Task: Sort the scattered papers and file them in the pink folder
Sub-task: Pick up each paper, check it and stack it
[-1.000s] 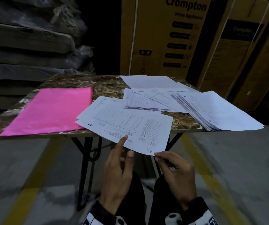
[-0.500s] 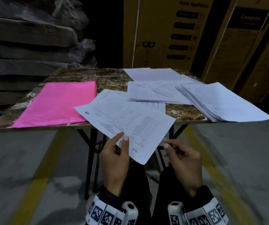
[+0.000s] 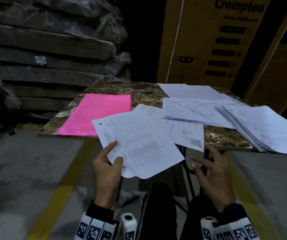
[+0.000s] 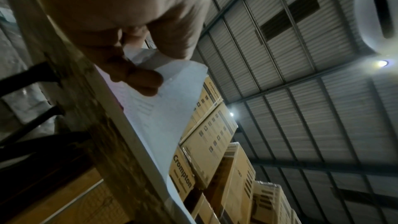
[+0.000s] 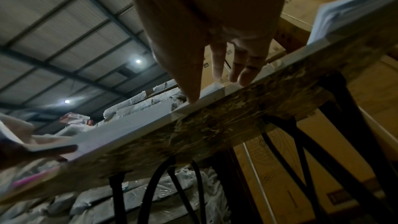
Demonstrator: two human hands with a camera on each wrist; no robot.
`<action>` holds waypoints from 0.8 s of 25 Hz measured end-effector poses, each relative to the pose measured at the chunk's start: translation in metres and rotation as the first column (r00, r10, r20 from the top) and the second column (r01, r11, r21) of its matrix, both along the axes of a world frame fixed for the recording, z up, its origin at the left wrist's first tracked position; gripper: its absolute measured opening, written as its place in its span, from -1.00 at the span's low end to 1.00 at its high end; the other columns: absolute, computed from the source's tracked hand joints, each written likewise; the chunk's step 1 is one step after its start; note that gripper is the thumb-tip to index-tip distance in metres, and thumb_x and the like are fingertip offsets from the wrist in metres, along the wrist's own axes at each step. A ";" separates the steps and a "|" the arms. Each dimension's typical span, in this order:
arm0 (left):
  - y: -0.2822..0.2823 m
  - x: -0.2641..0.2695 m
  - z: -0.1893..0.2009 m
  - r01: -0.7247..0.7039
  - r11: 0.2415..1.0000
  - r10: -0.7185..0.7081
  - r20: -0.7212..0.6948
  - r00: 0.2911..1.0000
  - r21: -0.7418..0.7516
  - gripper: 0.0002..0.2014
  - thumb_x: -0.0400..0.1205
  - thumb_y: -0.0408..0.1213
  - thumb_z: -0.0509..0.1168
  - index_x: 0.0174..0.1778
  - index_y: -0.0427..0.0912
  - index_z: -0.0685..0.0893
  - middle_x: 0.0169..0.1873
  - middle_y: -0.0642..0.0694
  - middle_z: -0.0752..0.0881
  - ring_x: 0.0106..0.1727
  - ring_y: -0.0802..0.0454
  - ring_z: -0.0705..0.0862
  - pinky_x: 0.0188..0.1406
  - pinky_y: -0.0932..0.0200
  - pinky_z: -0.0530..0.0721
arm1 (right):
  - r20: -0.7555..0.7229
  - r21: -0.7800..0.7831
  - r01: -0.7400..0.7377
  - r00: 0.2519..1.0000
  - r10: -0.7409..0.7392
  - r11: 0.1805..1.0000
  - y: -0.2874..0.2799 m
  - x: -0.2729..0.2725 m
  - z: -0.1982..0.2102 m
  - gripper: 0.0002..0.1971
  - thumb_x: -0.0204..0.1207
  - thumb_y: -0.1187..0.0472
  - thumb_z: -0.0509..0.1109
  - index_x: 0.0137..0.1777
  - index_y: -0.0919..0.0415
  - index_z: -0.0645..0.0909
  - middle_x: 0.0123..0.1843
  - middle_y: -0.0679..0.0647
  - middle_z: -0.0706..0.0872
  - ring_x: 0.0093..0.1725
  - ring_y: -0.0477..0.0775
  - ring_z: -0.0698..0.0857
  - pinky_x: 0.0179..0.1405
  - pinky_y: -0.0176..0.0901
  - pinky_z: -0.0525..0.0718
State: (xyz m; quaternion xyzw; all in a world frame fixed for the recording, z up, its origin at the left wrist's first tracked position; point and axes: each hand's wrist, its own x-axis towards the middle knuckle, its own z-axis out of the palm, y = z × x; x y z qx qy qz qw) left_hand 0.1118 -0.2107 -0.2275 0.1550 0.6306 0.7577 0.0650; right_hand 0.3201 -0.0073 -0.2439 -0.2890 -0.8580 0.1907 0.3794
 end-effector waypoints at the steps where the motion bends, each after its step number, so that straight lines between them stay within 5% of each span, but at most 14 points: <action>1: -0.006 -0.007 0.003 0.012 1.000 -0.013 0.025 1.000 0.013 -0.50 0.57 -0.64 0.25 0.16 0.06 0.78 0.15 0.19 0.76 0.12 0.31 0.75 0.08 0.01 0.78 | 0.088 0.091 -0.002 0.996 -0.006 0.996 0.006 -0.004 0.001 -0.77 0.50 0.27 0.56 0.12 0.02 0.82 0.63 -0.06 0.41 0.49 0.16 0.37 0.32 -0.07 0.47; 4: -0.023 -0.030 0.005 0.071 0.997 -0.073 0.083 0.994 0.020 -0.48 0.55 -0.68 0.24 0.07 0.07 0.81 0.21 0.00 0.77 0.23 -0.05 0.76 0.04 -0.09 0.78 | 0.320 0.193 -0.032 0.947 -0.032 0.981 0.019 -0.014 0.008 -0.71 0.46 0.20 0.59 0.18 -0.02 0.78 0.69 -0.05 0.34 0.50 0.29 0.28 0.27 0.42 0.49; 6: -0.033 -0.040 0.005 0.120 0.993 -0.120 0.110 0.987 0.010 -0.50 0.55 -0.69 0.23 0.13 -0.01 0.82 0.26 -0.10 0.76 0.22 -0.13 0.76 -0.07 -0.06 0.77 | 0.388 0.214 -0.021 0.920 -0.065 0.977 0.024 -0.020 0.012 -0.76 0.48 0.15 0.57 0.15 -0.05 0.76 0.69 -0.09 0.33 0.57 0.26 0.20 0.29 0.44 0.40; 11: -0.055 -0.041 0.007 0.133 0.988 -0.146 0.178 0.973 0.083 -0.51 0.58 -0.70 0.21 0.21 -0.10 0.80 0.27 -0.08 0.76 0.20 -0.09 0.76 -0.20 0.02 0.79 | 0.192 0.260 -0.028 0.981 -0.024 0.965 0.022 -0.025 0.019 -0.83 0.55 0.17 0.41 0.07 -0.05 0.77 0.41 -0.14 0.65 0.62 0.04 0.34 0.24 -0.01 0.07; 13: -0.057 -0.040 0.009 0.116 0.988 -0.135 0.193 0.972 0.106 -0.51 0.58 -0.70 0.21 0.22 -0.10 0.80 0.25 -0.05 0.76 0.20 -0.08 0.77 -0.24 0.07 0.80 | 0.086 0.258 -0.032 0.996 0.010 0.965 0.020 -0.027 0.026 -0.76 0.54 0.19 0.36 0.14 0.02 0.76 0.26 -0.12 0.74 0.49 0.00 0.53 0.30 0.03 0.19; 15: -0.057 -0.040 0.010 0.102 0.989 -0.122 0.197 0.973 0.111 -0.51 0.58 -0.69 0.21 0.22 -0.09 0.80 0.24 -0.04 0.77 0.21 -0.07 0.76 -0.25 0.12 0.80 | -0.032 0.288 -0.060 0.997 0.072 0.956 0.018 -0.029 0.037 -0.79 0.56 0.29 0.39 0.12 0.12 0.79 0.12 -0.04 0.80 0.22 0.06 0.74 0.23 0.16 0.53; 17: -0.056 -0.040 0.009 0.087 0.989 -0.109 0.195 0.975 0.120 -0.51 0.58 -0.68 0.21 0.22 -0.07 0.80 0.24 -0.05 0.77 0.23 -0.09 0.76 -0.22 0.11 0.79 | -0.160 0.287 -0.083 0.978 0.133 0.954 0.011 -0.030 0.048 -0.82 0.56 0.45 0.46 0.07 0.24 0.80 0.00 0.04 0.82 0.02 0.02 0.77 0.12 -0.07 0.68; 20: -0.056 -0.040 0.007 0.057 0.991 -0.081 0.198 0.977 0.123 -0.50 0.57 -0.68 0.21 0.22 -0.07 0.80 0.24 -0.05 0.78 0.23 -0.08 0.77 -0.17 0.06 0.79 | -0.266 0.274 -0.046 0.956 0.121 0.961 -0.001 -0.032 0.061 -0.78 0.47 0.57 0.47 0.03 0.34 0.80 -0.02 0.07 0.80 0.01 -0.09 0.72 0.19 -0.46 0.56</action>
